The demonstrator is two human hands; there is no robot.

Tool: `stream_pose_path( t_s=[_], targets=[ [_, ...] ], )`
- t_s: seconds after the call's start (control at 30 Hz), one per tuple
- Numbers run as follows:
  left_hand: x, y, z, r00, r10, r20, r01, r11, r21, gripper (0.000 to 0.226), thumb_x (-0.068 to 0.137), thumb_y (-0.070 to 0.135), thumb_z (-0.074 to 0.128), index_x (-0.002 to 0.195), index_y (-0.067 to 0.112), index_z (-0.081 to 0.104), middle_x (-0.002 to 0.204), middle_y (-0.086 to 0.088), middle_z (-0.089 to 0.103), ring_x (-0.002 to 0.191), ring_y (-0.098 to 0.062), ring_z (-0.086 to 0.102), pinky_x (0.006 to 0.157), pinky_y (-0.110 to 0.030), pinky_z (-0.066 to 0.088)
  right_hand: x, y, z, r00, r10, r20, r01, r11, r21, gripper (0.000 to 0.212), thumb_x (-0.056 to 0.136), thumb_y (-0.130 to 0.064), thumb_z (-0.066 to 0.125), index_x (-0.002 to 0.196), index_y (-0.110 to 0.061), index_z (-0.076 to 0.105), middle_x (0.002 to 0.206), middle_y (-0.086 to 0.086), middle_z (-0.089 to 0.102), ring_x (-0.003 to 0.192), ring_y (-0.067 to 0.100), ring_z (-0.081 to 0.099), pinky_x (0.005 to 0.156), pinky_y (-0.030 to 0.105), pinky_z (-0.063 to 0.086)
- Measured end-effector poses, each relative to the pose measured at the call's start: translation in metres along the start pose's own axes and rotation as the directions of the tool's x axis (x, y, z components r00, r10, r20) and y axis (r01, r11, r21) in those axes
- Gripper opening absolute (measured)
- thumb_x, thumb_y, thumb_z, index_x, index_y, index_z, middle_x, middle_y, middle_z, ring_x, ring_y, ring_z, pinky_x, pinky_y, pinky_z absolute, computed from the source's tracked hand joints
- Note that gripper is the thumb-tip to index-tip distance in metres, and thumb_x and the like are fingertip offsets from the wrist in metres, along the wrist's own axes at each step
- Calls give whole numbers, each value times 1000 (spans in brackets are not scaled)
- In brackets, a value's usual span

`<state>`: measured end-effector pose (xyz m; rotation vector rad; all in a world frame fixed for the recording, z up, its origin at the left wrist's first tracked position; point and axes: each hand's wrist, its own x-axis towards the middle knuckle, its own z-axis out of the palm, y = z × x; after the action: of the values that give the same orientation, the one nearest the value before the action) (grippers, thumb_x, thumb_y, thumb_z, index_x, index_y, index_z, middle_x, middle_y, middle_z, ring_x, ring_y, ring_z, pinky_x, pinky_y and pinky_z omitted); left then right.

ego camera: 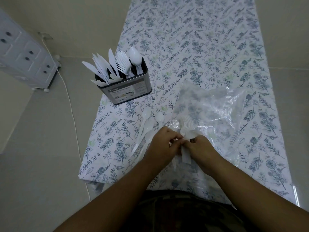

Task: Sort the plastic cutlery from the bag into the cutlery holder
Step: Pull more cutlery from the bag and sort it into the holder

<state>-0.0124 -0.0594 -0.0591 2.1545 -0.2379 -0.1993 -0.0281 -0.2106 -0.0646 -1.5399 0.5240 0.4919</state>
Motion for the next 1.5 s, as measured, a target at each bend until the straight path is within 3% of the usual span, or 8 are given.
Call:
stream_pose_path(
  t_s=[0.13, 0.27, 0.4, 0.53, 0.7, 0.93, 1.07, 1.5],
  targets=[
    [5, 11, -4, 935, -351, -39, 315, 879, -357, 14, 97, 21, 62, 98, 15, 75, 88, 4, 74, 78, 0, 70, 68, -14, 54, -3, -8, 4, 1000, -9, -27, 13, 986, 167, 14, 99, -16, 65, 109, -11, 73, 102, 18, 77, 96, 32, 75, 86, 52, 61],
    [3, 11, 2, 897, -442, 17, 401, 796, -454, 24, 99, 21, 60, 117, 13, 73, 102, 1, 76, 92, -8, 73, 84, -30, 60, -5, -12, 7, 999, -46, 6, 44, 982, 184, 16, 102, -18, 60, 112, -16, 71, 102, 6, 79, 98, 25, 76, 88, 45, 59],
    [1, 10, 9, 922, -386, -28, 349, 861, -370, 26, 99, 23, 59, 120, 14, 72, 109, 1, 75, 101, -9, 70, 94, -37, 57, -5, -10, 8, 999, -43, -31, 47, 991, 127, 13, 103, -19, 58, 109, -16, 70, 97, 5, 79, 94, 23, 75, 87, 47, 61],
    [1, 5, 8, 986, -150, -73, 148, 988, -38, 23, 98, 17, 56, 111, 13, 74, 95, -1, 73, 88, -13, 66, 81, -34, 56, -6, -8, 6, 998, -64, 3, 64, 996, 68, 14, 103, -17, 58, 108, -19, 71, 101, 4, 79, 96, 20, 76, 88, 42, 61],
    [3, 1, 4, 995, -86, 53, 76, 984, 159, 23, 97, 16, 54, 84, 7, 71, 71, -4, 64, 64, -14, 59, 63, -37, 53, -5, -3, 3, 1000, -12, 27, 13, 999, -49, 12, 98, -15, 65, 108, -13, 72, 96, 9, 79, 92, 27, 76, 86, 46, 62],
    [-9, -10, 2, 881, -473, -6, 457, 847, 273, 29, 91, 43, 65, 96, 16, 57, 81, 6, 57, 73, -11, 58, 57, -25, 41, -2, 3, -3, 995, 70, -75, -78, 990, -117, 10, 97, -8, 65, 107, -8, 69, 90, 16, 76, 83, 35, 76, 80, 51, 63],
    [1, -7, 2, 874, -485, -2, 466, 838, 285, 17, 87, 27, 64, 89, 10, 60, 78, -2, 63, 69, -18, 63, 62, -34, 55, -3, 8, -2, 995, 76, -60, -86, 981, -176, 6, 97, -10, 64, 101, -9, 69, 87, 18, 76, 72, 31, 73, 80, 57, 61],
    [1, -5, 5, 884, -466, 33, 444, 860, 253, 6, 84, 20, 60, 85, 14, 57, 78, 1, 60, 68, -13, 57, 55, -26, 46, -9, 6, 0, 998, 45, -50, -56, 970, -237, 7, 97, -11, 64, 101, -11, 69, 88, 18, 75, 71, 30, 72, 80, 58, 60]
  ],
)
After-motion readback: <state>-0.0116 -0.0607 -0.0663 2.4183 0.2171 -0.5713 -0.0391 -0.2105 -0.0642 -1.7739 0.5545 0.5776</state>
